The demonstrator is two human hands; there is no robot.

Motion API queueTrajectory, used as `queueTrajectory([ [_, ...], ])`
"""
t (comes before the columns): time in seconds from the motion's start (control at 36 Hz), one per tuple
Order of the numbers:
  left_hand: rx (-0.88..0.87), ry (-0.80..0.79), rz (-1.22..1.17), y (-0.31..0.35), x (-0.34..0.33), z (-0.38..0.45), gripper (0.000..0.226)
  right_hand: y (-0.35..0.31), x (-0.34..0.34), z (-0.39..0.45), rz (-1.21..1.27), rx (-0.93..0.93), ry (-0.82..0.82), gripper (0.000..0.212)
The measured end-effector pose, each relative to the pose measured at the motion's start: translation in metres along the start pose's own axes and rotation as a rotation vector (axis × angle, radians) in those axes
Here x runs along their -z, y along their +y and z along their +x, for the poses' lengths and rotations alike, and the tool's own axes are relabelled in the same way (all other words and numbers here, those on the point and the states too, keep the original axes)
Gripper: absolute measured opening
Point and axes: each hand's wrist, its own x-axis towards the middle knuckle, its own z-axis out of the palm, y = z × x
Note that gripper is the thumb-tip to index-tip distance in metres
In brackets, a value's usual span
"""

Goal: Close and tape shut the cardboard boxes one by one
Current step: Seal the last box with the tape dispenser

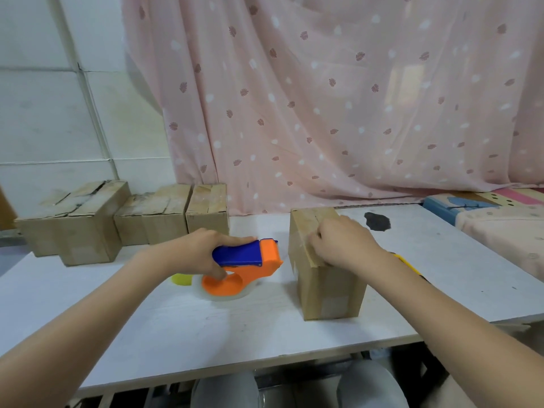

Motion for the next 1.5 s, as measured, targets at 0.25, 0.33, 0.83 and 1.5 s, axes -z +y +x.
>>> queueTrajectory([
  [0.25,-0.019,0.018,0.016,-0.002,-0.002,0.008,0.084,-0.021,-0.019,0.079,0.055,-0.381,-0.280,0.104],
  [0.33,-0.015,0.020,0.001,-0.004,-0.004,0.009,0.085,-0.026,-0.010,0.077,-0.013,-0.373,-0.296,0.088],
  [0.83,-0.055,0.145,-0.068,0.002,-0.008,-0.004,0.091,-0.007,0.046,0.059,0.006,-0.295,-0.520,0.059],
  [1.5,-0.050,0.135,0.008,-0.004,-0.007,-0.004,0.086,0.088,0.026,0.054,0.722,-0.446,-0.571,0.068],
])
